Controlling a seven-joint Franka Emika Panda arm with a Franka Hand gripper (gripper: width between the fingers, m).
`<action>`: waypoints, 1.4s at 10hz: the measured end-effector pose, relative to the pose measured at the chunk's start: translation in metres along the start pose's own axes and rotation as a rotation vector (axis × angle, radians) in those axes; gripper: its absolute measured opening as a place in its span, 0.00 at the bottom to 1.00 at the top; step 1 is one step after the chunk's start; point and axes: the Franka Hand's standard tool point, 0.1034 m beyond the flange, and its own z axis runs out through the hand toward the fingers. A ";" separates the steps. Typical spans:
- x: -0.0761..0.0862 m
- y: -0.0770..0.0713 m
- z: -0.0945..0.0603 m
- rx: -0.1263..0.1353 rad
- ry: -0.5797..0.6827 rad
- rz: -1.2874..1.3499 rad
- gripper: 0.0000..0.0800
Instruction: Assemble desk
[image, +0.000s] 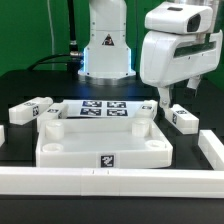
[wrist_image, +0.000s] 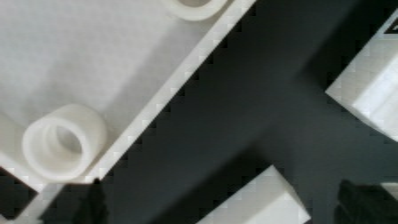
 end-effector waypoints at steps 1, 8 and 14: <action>0.000 0.000 0.000 0.000 0.000 0.000 0.81; -0.039 0.016 0.018 -0.029 0.050 -0.247 0.81; -0.046 0.021 0.022 -0.033 0.035 -0.627 0.81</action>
Offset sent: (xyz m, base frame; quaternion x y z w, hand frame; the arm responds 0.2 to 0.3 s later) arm 0.0000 0.0000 0.0000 0.0000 0.0000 0.0000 1.0000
